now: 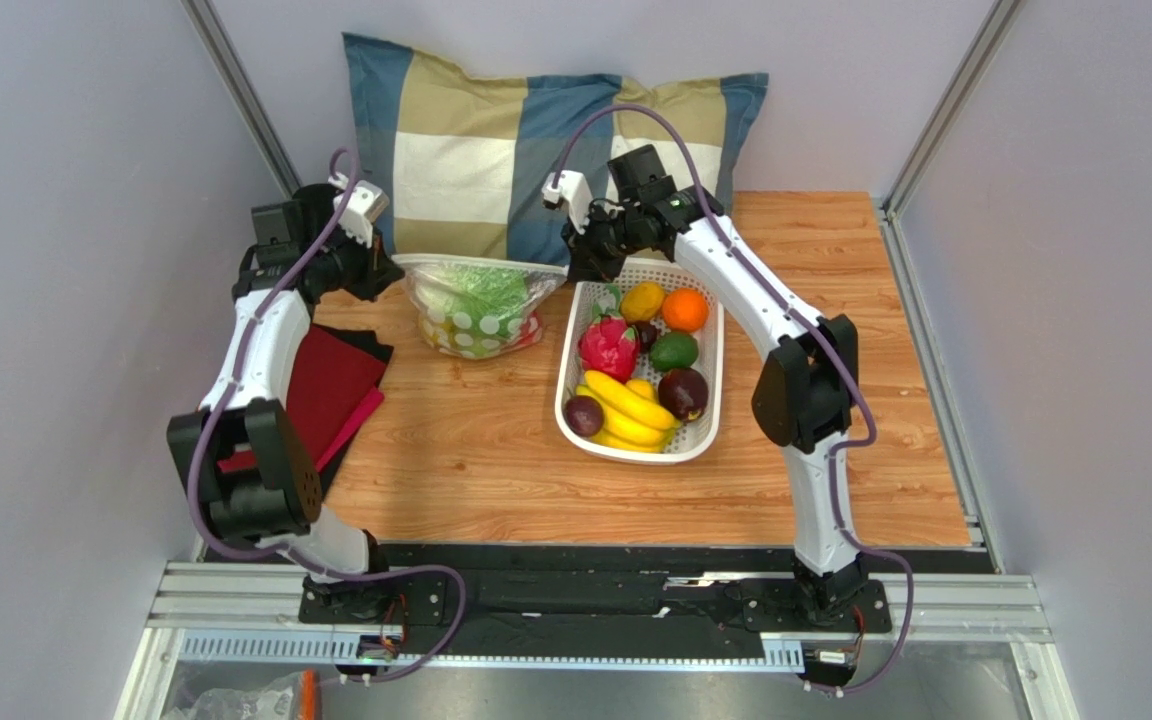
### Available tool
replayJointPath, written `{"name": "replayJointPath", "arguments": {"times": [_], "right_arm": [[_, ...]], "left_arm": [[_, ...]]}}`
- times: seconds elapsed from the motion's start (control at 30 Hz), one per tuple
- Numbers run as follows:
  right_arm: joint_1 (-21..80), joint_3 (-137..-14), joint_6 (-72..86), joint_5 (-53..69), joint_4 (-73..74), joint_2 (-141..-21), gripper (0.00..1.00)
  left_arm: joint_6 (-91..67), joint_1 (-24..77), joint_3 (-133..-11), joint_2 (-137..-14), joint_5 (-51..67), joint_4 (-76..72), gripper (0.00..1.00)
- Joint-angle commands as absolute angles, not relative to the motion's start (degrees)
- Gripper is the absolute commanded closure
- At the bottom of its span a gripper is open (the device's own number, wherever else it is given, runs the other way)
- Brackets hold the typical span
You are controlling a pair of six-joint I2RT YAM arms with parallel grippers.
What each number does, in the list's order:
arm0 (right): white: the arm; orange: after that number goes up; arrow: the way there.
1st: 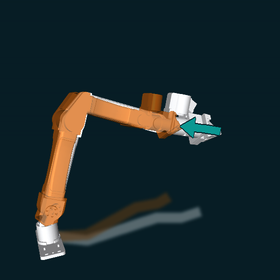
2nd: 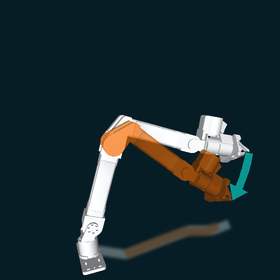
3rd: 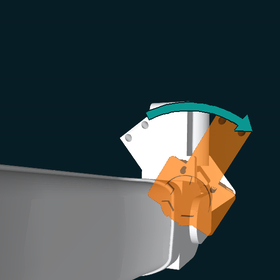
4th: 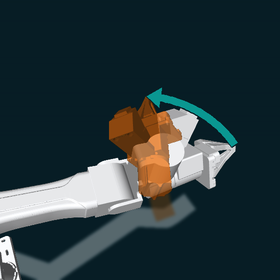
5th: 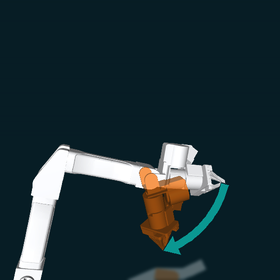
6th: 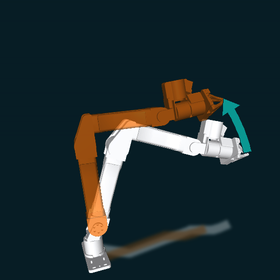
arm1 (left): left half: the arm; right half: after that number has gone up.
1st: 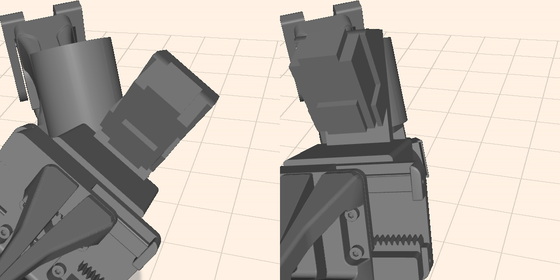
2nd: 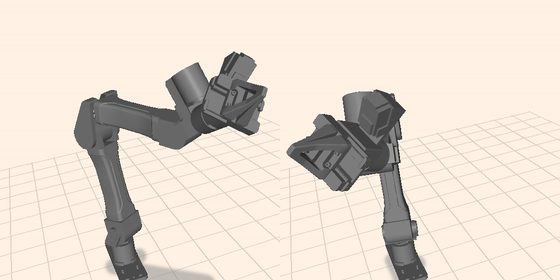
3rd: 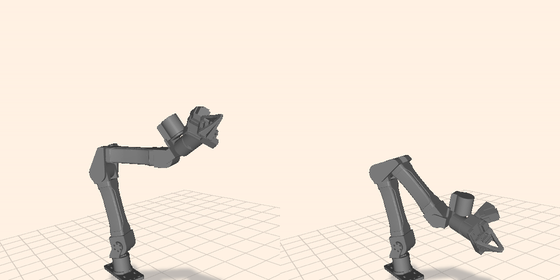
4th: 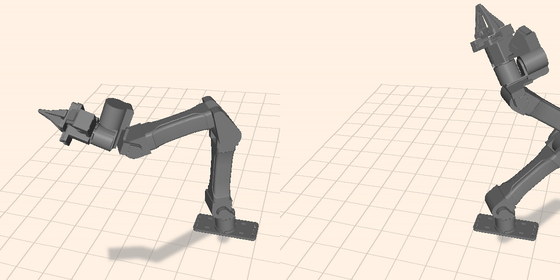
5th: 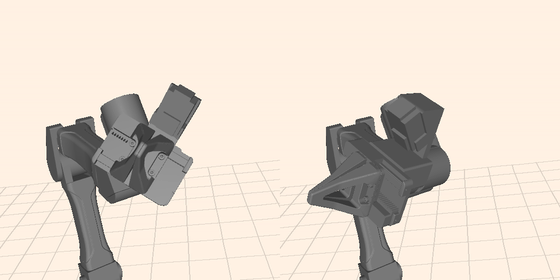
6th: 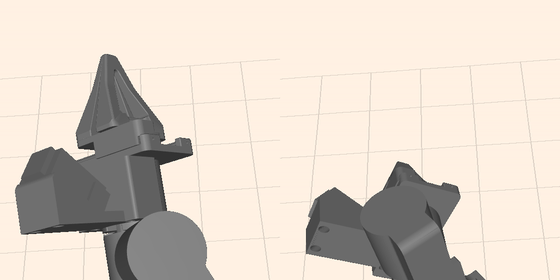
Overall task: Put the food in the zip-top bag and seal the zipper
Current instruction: Place the zipper food storage bag at the center of the board.
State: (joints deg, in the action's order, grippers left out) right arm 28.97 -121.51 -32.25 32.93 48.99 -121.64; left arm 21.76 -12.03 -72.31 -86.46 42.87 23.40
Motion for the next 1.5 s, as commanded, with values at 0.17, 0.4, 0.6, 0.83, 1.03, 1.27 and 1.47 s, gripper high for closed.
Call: {"name": "replayJointPath", "arguments": {"times": [0.17,0.4,0.6,0.83,1.03,1.27,1.47], "right_arm": [[26.2,-131.7,-21.3,18.1,42.5,-129.5,0.97],[25.5,-121.9,-19.2,28.9,42.4,-120.2,1.0],[27.3,-112.1,-17.4,36.2,42.5,-110.8,1.0],[26.9,-114.3,-18.7,32.5,43.5,-113.3,1.0],[25.4,-131.9,-21.1,26.7,47.7,-125.2,0.96],[25.1,-132.5,-20.3,22.5,43.7,-128.3,0.4],[22.3,-127.7,-12.6,21.9,38.4,-120.9,0.03]], "left_arm": [[9.3,-9.8,-85.5,-100.0,34.0,16.2,1.0],[9.8,-9.7,-83.2,-93.9,36.6,19.9,1.0],[10.6,-9.7,-81.8,-87.8,38.1,24.8,1.0],[10.5,-7.8,-85.5,-90.9,37.8,27.7,1.0],[6.0,-6.6,-92.7,-101.9,38.1,28.3,1.0],[0.8,-6.6,-99.8,-107.8,34.5,29.4,0.54],[0.7,-6.7,-98.6,-100.2,32.8,33.0,0.01]]}}
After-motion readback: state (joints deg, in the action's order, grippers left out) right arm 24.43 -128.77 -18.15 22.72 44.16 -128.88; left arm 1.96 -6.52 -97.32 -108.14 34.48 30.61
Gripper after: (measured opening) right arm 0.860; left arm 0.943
